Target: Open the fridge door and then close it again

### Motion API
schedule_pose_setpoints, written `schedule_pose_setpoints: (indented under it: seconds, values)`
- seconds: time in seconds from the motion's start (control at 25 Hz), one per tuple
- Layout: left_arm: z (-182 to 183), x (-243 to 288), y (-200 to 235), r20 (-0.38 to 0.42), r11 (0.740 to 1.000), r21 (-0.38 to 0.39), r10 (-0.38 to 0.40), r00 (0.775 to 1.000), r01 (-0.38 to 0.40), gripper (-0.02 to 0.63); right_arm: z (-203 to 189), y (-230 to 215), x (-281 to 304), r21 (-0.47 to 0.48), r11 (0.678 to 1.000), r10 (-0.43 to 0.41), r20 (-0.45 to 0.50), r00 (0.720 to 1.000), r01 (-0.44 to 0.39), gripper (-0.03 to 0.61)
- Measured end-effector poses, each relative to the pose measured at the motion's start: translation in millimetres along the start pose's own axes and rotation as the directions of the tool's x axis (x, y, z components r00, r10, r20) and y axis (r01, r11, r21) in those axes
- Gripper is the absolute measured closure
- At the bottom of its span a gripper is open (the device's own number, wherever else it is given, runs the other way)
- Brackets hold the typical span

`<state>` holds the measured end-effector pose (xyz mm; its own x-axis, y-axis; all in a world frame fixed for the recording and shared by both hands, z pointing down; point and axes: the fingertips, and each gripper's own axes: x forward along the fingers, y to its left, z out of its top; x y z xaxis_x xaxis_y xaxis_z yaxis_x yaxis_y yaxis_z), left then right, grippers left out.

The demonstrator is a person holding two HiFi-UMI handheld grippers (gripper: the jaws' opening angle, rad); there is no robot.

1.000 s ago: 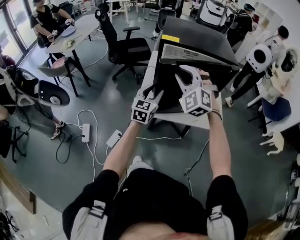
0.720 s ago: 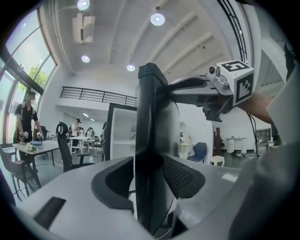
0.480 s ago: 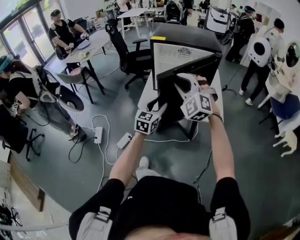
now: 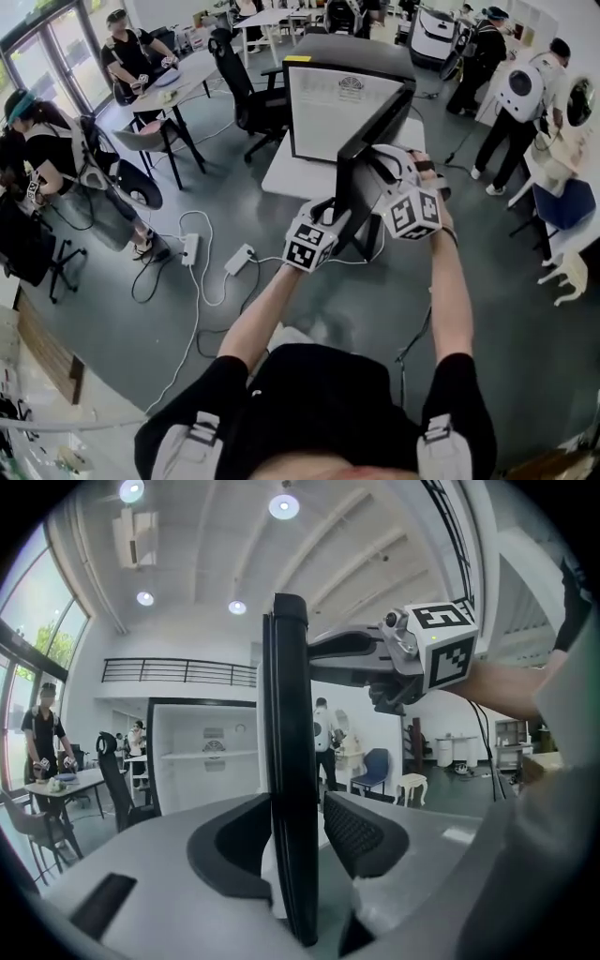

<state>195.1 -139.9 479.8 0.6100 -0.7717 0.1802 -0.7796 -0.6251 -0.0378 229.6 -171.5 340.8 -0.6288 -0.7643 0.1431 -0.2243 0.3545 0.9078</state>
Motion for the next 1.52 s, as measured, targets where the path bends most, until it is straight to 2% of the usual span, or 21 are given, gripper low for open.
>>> schedule_pose_setpoints:
  seconds: [0.12,0.24,0.32,0.4,0.52,0.6,0.8,0.92,0.96,1.0,1.16,1.28,1.52]
  values:
    - [0,10,-25,-0.005,0.999,0.015,-0.047,0.999,0.047,0.440,-15,-4,-19,0.059,0.997,-0.042,-0.020,0.999,0.043,0.526]
    - [1,21,-51,-0.004,0.994,0.004,-0.109,0.994,0.109,0.442,-34,-4,-35,0.178,0.981,-0.067,-0.046,0.997,0.074,0.546]
    - [-2,24,-77,-0.023,0.990,0.005,-0.141,0.990,0.141,0.442,-42,-2,-55,0.287,0.950,-0.109,-0.066,0.992,0.124,0.559]
    - [1,31,-100,-0.034,0.985,0.018,-0.172,0.984,0.173,0.451,-52,-9,-78,0.389,0.897,-0.181,-0.111,0.977,0.211,0.574]
    - [9,41,-128,-0.035,0.973,0.022,-0.231,0.972,0.232,0.456,-81,-14,-102,0.536,0.775,-0.275,-0.190,0.942,0.335,0.584]
    - [16,43,-136,-0.020,0.968,-0.004,-0.249,0.968,0.249,0.456,-87,-15,-112,0.619,0.687,-0.322,-0.210,0.923,0.380,0.584]
    - [31,23,-134,0.093,0.961,-0.186,-0.191,0.977,0.206,0.457,-82,12,-131,0.796,0.459,-0.394,-0.217,0.893,0.396,0.583]
    - [26,14,-130,0.114,0.963,-0.211,-0.147,0.983,0.169,0.526,-93,42,-144,0.866,0.313,-0.405,-0.248,0.880,0.389,0.583]
    - [21,11,-127,0.114,0.965,-0.214,-0.128,0.985,0.150,0.581,-99,57,-148,0.881,0.283,-0.385,-0.257,0.886,0.379,0.583]
    - [17,8,-124,0.114,0.966,-0.220,-0.108,0.987,0.132,0.614,-107,72,-151,0.889,0.263,-0.362,-0.270,0.892,0.376,0.583]
    - [0,2,-114,0.098,0.969,-0.238,-0.043,0.994,0.065,0.614,-141,104,-166,0.887,0.191,-0.314,-0.350,0.882,0.420,0.583]
    - [-14,1,-108,0.081,0.967,-0.252,-0.016,0.997,0.036,0.614,-146,114,-166,0.884,0.197,-0.293,-0.359,0.886,0.424,0.583]
    - [-18,1,-118,0.080,0.968,-0.249,-0.015,0.997,0.034,0.614,-141,119,-169,0.889,0.214,-0.275,-0.343,0.898,0.405,0.583]
